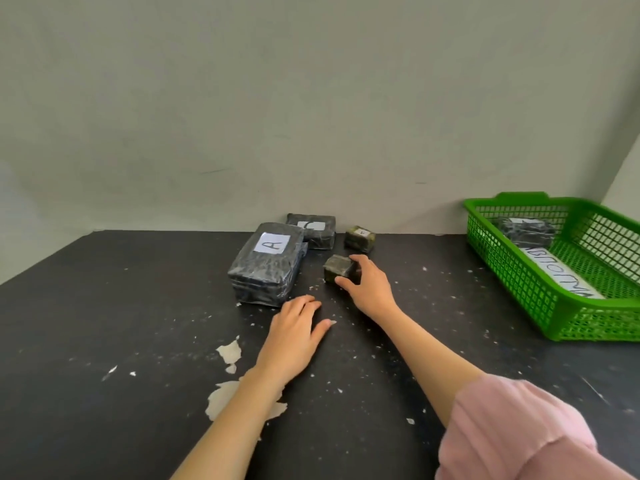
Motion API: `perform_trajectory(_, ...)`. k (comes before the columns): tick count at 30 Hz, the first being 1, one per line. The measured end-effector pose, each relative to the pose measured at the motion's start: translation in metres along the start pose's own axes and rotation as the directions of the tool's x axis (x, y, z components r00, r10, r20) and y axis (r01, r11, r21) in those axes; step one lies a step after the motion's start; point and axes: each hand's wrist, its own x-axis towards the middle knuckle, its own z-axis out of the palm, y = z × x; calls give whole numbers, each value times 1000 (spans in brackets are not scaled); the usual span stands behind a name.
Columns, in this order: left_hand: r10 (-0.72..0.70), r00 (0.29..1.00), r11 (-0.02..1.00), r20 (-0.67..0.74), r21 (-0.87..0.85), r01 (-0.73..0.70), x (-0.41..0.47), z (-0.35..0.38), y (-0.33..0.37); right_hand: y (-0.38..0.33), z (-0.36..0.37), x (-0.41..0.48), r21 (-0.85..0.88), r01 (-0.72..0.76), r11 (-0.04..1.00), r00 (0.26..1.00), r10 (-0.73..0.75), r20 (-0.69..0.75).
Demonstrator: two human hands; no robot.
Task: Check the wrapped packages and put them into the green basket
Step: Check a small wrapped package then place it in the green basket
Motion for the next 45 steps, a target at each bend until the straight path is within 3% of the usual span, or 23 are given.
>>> perform_trajectory(8,-35,999,999,17,-19,35,0,1,3,14,-32,-78,294,79,952,996,-85,8)
perform_trajectory(11,-69,997,994,24,-81,71,3,1,3,17,-35,-91,320,82,944,996,-84,-7)
perform_trajectory(14,-201,980,899,-5,-398,182,1,-3,16,17,-34,-93,291,88,953,996,-93,3)
perform_trajectory(17,-219,973,792,-76,-597,131,-9,-1,35,17,-34,-92,275,116,954,991,-130,33)
perform_trajectory(20,-138,987,791,-77,-608,64,-14,3,38,18,-33,-91,280,133,951,985,-158,67)
perform_trajectory(24,-132,986,780,-101,-625,41,-12,3,32,20,-35,-88,372,90,924,981,-146,127)
perform_trajectory(28,-113,990,744,-90,-668,24,-11,2,30,22,-34,-85,460,69,885,987,-129,101)
perform_trajectory(45,-27,999,675,-21,-738,2,-15,0,26,22,-34,-80,476,37,879,996,-71,54)
